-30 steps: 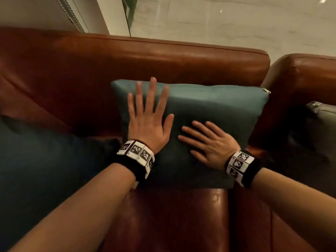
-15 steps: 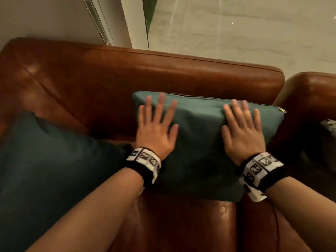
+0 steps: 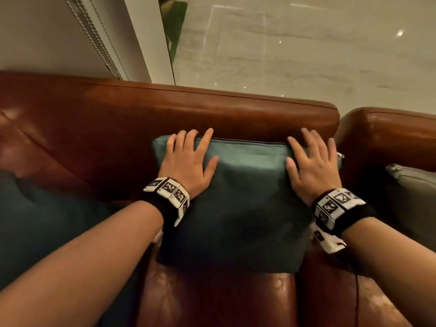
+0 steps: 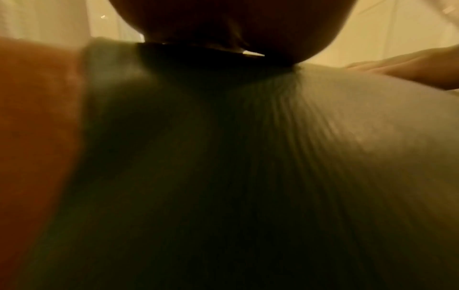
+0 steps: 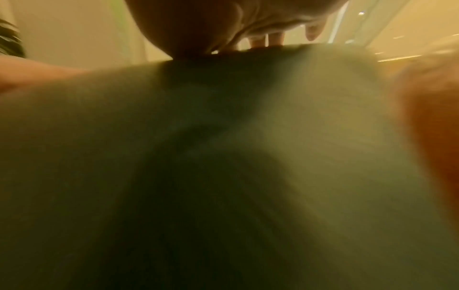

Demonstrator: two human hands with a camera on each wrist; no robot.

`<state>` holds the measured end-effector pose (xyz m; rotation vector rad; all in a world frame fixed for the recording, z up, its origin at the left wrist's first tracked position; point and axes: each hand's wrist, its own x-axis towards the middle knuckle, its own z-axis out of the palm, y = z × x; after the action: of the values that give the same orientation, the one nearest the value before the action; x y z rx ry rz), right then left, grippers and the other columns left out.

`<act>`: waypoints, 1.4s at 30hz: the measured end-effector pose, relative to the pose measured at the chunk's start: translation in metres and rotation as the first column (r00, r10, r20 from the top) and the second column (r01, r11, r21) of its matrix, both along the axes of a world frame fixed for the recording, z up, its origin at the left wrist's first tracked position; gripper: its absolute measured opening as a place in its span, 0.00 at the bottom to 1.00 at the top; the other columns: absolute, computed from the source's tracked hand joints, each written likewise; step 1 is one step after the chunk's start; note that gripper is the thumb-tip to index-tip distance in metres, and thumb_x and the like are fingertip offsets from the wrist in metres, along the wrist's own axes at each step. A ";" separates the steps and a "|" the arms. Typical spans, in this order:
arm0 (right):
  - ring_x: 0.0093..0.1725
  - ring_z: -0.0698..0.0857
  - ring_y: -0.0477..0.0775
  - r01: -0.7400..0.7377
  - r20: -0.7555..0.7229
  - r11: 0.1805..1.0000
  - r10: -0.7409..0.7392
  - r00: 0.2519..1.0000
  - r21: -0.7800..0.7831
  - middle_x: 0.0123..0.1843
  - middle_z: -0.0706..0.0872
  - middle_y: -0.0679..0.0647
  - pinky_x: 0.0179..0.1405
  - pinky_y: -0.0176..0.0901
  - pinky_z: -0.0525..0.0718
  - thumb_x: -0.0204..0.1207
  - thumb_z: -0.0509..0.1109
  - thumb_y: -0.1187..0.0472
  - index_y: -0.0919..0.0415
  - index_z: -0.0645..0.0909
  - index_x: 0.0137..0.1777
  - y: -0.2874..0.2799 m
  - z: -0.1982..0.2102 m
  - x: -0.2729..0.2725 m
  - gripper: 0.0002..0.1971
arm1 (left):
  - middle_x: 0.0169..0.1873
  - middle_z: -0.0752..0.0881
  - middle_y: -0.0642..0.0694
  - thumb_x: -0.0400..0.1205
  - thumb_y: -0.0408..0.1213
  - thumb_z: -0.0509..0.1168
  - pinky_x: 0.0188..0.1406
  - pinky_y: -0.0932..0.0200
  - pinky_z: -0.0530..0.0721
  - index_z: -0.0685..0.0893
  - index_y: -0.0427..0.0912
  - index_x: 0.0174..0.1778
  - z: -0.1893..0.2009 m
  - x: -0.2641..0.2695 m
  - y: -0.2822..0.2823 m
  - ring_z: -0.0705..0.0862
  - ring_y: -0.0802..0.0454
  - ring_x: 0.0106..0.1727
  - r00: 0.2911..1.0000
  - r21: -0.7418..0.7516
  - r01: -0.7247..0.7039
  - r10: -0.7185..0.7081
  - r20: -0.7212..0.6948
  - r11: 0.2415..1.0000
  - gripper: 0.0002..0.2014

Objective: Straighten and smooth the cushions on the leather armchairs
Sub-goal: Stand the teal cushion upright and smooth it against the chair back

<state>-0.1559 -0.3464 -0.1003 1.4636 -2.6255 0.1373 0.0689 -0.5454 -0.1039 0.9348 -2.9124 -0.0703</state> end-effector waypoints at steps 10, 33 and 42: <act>0.53 0.81 0.60 -0.106 0.169 0.994 0.105 0.980 -0.004 0.50 0.86 0.53 0.56 0.54 0.72 0.83 0.60 0.47 0.55 0.78 0.56 -0.057 0.010 0.030 0.13 | 0.53 0.81 0.46 0.86 0.47 0.52 0.56 0.46 0.70 0.77 0.47 0.57 0.005 -0.062 0.018 0.79 0.44 0.55 0.997 0.005 0.060 -0.059 -0.045 0.998 0.13; 0.63 0.80 0.68 0.893 0.854 0.449 -0.473 0.216 0.023 0.57 0.83 0.70 0.51 0.47 0.71 0.87 0.50 0.45 0.68 0.82 0.62 0.048 -0.052 -0.008 0.28 | 0.55 0.84 0.39 0.86 0.40 0.58 0.55 0.56 0.73 0.78 0.35 0.61 -0.040 0.045 -0.006 0.82 0.39 0.61 0.414 0.827 -0.388 0.879 -0.239 0.407 0.13; 0.70 0.77 0.65 0.908 0.902 0.415 -0.369 0.222 -0.054 0.69 0.81 0.67 0.53 0.44 0.71 0.88 0.52 0.49 0.69 0.75 0.73 0.049 -0.043 0.004 0.26 | 0.61 0.83 0.46 0.87 0.55 0.50 0.67 0.58 0.70 0.81 0.40 0.67 -0.054 0.062 -0.003 0.79 0.46 0.65 0.370 0.912 -0.358 0.927 -0.058 0.200 0.26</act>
<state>-0.1519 -0.2971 -0.1437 -0.2760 -3.0121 1.7016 0.1306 -0.5487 -0.1578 1.8296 -1.4016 -1.4211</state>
